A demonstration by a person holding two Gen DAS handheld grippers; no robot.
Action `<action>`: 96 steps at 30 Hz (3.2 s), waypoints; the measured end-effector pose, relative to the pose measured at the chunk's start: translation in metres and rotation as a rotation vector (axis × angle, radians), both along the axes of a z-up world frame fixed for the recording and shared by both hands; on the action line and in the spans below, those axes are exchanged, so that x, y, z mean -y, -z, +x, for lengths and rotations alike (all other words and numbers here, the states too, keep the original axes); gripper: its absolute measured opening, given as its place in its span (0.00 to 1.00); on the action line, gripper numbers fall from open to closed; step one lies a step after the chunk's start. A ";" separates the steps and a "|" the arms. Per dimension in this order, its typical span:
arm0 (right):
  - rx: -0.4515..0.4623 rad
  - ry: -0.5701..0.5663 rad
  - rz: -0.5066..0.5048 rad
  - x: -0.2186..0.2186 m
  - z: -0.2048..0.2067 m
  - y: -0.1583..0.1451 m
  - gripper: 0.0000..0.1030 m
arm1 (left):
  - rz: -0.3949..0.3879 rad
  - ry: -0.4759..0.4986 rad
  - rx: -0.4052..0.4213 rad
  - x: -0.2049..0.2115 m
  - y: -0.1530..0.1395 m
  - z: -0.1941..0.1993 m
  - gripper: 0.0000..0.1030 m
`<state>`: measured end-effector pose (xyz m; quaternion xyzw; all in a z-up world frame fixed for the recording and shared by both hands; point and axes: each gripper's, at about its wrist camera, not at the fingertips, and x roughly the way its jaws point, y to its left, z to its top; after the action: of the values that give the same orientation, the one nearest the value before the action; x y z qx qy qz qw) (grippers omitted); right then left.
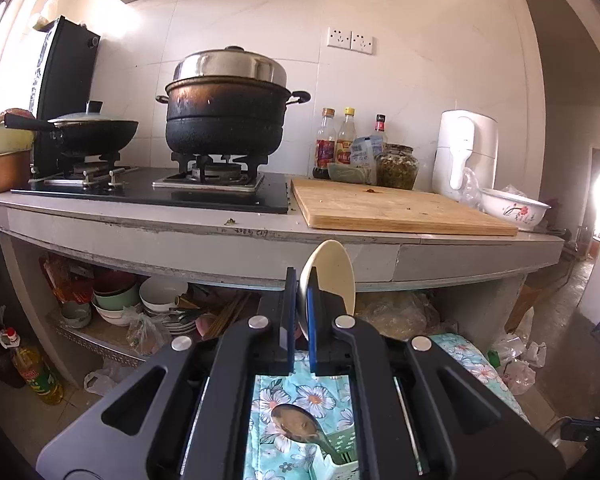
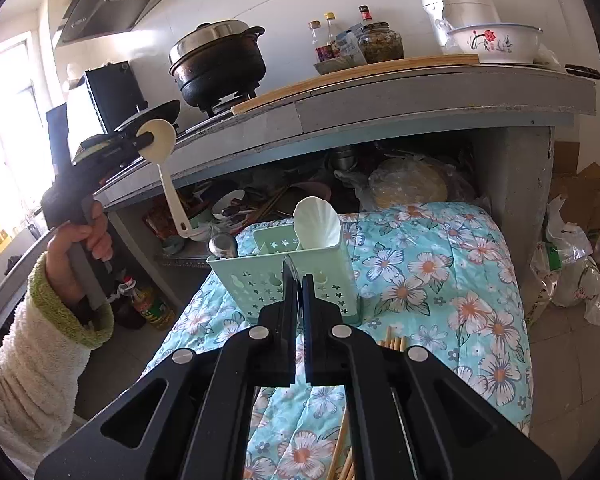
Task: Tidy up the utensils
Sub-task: 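Lift the white ladle with the left tool toward the green holder, then lower the white ladle into the green holder and open the left tool, then lower the metal spoon into the green holder and open the right tool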
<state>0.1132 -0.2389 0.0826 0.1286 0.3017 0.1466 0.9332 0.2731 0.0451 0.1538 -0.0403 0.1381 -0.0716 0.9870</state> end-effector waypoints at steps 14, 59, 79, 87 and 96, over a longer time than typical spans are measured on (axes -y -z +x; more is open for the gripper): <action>-0.023 0.020 0.031 0.013 0.005 0.008 0.03 | 0.149 -0.039 -0.016 0.035 0.063 0.036 0.04; 0.016 0.023 0.001 0.013 0.008 -0.011 0.04 | 0.142 0.179 -0.171 0.032 0.119 -0.033 0.55; 0.299 0.054 -0.214 -0.018 0.144 -0.043 0.04 | -0.015 0.027 -0.251 -0.049 0.144 -0.120 0.65; 0.284 0.000 -0.284 -0.037 0.152 -0.010 0.03 | -0.018 -0.005 -0.275 -0.061 0.156 -0.132 0.65; 0.191 -0.120 -0.321 -0.051 0.146 0.022 0.03 | -0.029 0.022 -0.281 -0.051 0.157 -0.127 0.65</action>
<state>0.2590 -0.1878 0.0604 -0.0543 0.2384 0.1635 0.9558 0.1459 0.0964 -0.0033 -0.0628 0.2744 -0.0778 0.9564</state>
